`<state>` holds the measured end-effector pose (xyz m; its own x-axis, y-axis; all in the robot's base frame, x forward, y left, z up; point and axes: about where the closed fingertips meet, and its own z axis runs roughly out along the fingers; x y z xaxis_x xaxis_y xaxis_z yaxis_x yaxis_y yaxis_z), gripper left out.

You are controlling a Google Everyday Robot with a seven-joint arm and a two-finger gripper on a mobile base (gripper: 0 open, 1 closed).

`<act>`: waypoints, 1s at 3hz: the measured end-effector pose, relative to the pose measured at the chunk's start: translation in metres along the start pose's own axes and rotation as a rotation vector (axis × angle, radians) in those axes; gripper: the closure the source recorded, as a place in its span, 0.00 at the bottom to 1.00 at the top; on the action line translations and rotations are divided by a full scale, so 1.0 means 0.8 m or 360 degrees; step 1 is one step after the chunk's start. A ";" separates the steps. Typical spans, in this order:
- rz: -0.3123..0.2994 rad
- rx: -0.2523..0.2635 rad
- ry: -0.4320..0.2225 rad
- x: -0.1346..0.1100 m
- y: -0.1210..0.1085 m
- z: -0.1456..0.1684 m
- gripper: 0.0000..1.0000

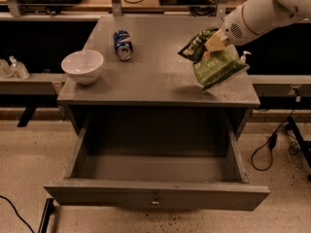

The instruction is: Pick green jalapeno chip bag from top drawer and place on counter

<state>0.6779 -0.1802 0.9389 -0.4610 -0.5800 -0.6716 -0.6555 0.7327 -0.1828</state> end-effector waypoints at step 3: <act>-0.0005 -0.0016 0.0007 0.000 0.005 0.008 0.00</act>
Offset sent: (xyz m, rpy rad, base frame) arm 0.0005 0.0016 -0.0017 0.0000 0.0025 0.0021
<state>0.6792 -0.1750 0.9338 -0.4617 -0.5838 -0.6679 -0.6628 0.7274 -0.1776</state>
